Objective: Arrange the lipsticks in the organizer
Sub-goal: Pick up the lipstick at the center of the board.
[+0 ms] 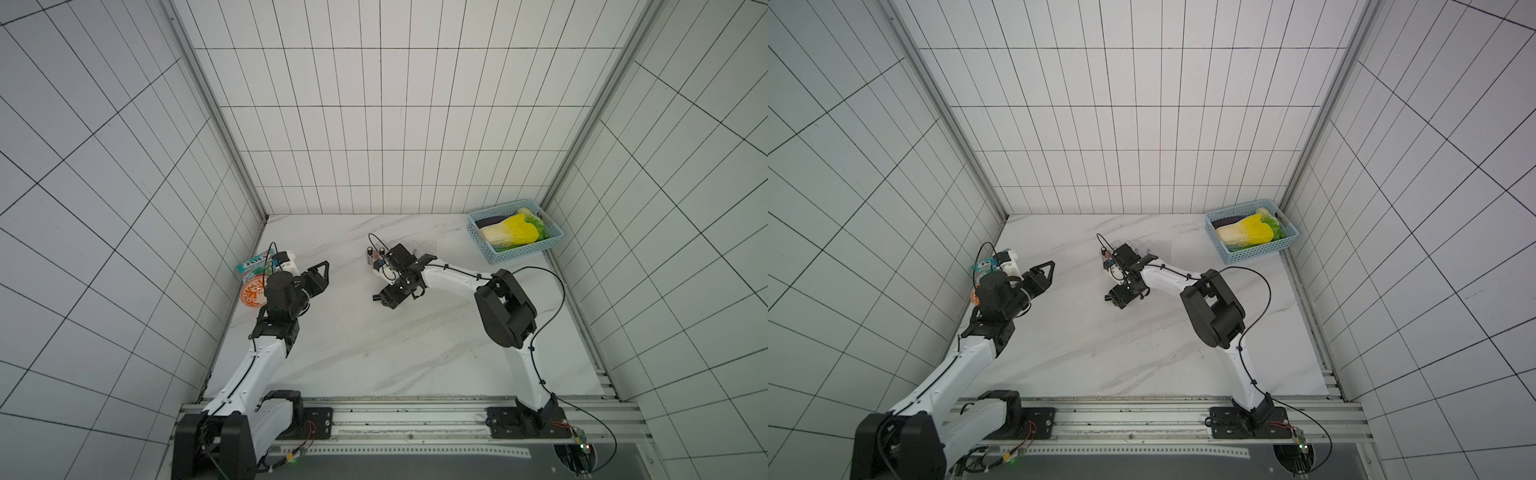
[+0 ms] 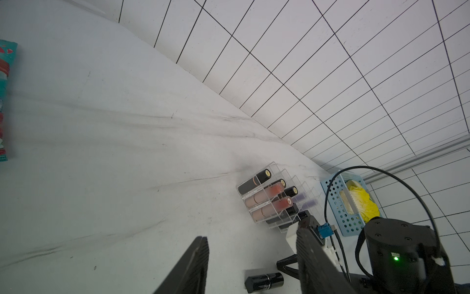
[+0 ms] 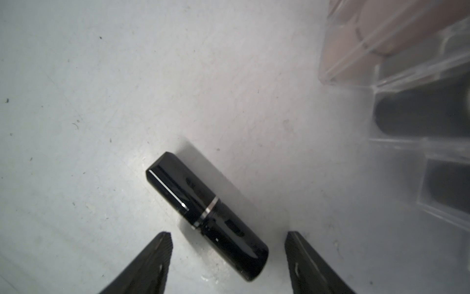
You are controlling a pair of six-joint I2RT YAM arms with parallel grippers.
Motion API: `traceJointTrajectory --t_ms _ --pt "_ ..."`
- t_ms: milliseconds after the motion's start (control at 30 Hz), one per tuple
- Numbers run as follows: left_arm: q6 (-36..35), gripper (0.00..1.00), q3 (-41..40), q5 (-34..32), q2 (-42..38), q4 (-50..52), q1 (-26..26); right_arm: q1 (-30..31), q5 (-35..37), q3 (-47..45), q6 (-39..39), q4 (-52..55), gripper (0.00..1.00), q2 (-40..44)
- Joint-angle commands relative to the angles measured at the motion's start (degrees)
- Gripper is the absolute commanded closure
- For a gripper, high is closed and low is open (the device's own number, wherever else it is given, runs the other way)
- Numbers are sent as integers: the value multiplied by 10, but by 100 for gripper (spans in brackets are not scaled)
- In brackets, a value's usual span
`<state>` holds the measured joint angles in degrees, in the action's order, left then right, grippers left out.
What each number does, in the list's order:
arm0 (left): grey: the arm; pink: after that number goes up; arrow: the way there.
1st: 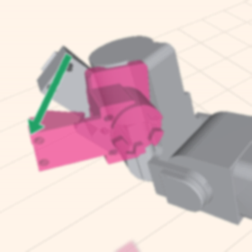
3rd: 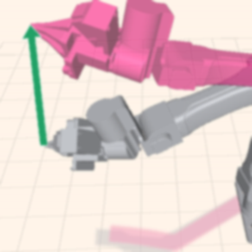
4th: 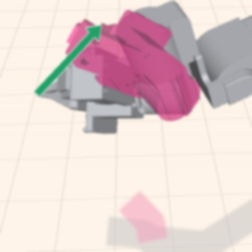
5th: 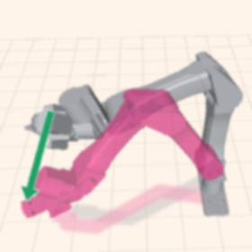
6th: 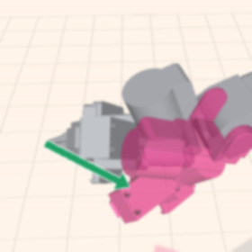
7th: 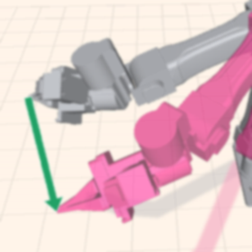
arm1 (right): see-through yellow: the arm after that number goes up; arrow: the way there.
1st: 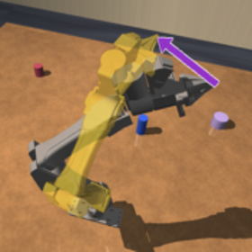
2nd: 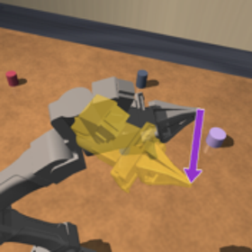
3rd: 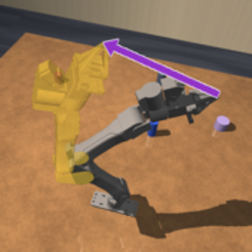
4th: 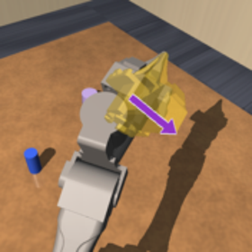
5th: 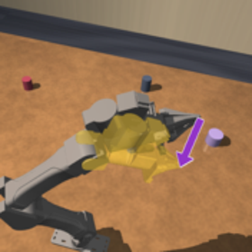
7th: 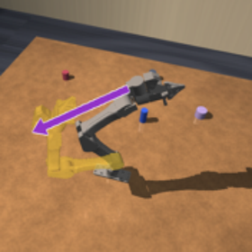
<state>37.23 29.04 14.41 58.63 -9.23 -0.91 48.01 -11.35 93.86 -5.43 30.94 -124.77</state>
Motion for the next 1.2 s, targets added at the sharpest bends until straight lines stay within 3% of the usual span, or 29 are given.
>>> traceJointTrajectory --t_ms 0,267,567,733,867,933,967,1167 --pt "-9 46 17 13 7 -13 3 3 21 24 -14 30 17 -22" --pt "-9 46 17 16 10 -16 2 9 -1 43 -24 41 16 -32" --pt "-9 46 15 18 5 -16 3 30 -13 43 -25 41 23 -41" --pt "-9 46 16 19 4 -17 3 36 -25 40 -19 41 36 -38" --pt "-8 46 17 25 3 -17 2 39 -32 9 -6 36 54 -21" --pt "-7 46 19 34 6 -19 2 39 -34 -11 4 29 71 -8" --pt "-7 46 21 44 9 -23 2 40 -28 -34 15 25 89 12" --pt "-7 46 24 66 19 -33 0 37 -12 -99 33 2 93 76"
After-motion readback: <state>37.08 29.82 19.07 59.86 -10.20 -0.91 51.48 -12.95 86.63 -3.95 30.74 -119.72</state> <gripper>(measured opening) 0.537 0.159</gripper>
